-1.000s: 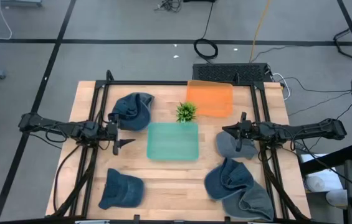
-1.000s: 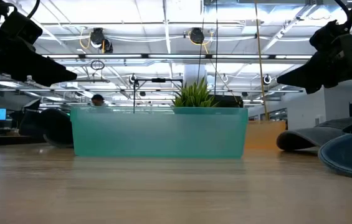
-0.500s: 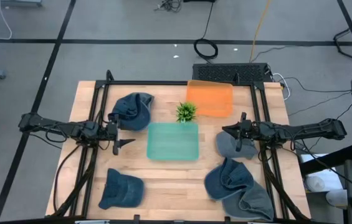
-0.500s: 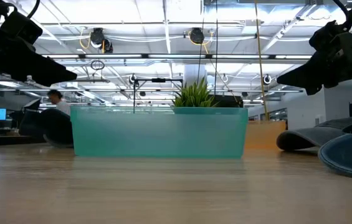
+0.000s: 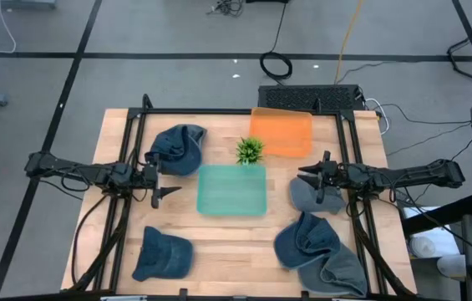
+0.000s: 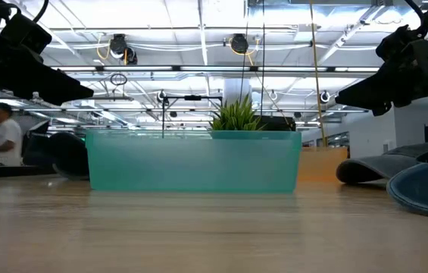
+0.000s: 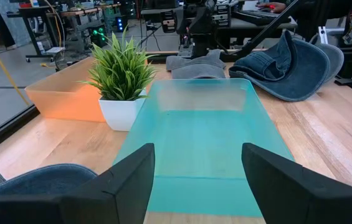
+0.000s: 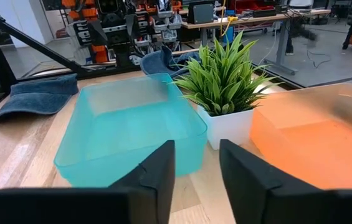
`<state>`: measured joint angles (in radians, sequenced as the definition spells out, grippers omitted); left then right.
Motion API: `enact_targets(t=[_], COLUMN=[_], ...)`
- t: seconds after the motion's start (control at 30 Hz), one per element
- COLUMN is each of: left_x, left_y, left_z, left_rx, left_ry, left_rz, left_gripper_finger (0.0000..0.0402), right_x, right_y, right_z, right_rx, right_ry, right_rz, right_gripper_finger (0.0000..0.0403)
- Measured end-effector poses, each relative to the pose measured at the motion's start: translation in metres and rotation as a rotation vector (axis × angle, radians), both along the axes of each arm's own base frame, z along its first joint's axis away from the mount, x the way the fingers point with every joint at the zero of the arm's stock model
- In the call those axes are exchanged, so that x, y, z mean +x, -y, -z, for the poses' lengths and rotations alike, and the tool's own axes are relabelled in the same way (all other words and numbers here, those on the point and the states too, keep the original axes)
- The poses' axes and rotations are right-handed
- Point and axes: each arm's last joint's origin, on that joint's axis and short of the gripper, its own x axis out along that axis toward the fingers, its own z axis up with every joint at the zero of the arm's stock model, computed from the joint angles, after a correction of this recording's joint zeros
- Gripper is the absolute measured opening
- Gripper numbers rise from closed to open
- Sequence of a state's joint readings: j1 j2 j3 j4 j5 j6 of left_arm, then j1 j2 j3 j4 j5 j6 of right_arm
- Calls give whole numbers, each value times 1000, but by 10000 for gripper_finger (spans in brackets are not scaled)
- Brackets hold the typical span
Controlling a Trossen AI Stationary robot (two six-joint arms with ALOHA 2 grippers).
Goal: Pick & Place hat
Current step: Put the middle gray cap into the orange bin
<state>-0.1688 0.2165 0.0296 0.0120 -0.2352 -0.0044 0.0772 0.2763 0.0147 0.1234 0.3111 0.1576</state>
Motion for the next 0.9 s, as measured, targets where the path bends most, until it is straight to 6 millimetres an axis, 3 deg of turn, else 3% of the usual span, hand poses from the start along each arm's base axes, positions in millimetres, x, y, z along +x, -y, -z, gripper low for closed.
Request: enact_targets(t=[0.33, 0.5, 0.6, 0.9], left_x=[0, 0, 0, 0], left_y=[0, 0, 0, 0], left_z=[0, 0, 0, 0], left_rx=[0, 0, 0, 0], left_ry=[0, 0, 0, 0], left_rz=[0, 1, 1, 1], left_gripper_finger=[250, 250, 250, 250], right_x=[-1, 0, 1, 13], right_y=[-1, 0, 0, -1], right_z=[0, -52, -73, -128], right_rx=[6, -21, -9, 96], right_ry=[-68, -78, -118, -165], right_rz=[-16, 23, 23, 55], right_gripper_finger=[150, 152, 164, 252])
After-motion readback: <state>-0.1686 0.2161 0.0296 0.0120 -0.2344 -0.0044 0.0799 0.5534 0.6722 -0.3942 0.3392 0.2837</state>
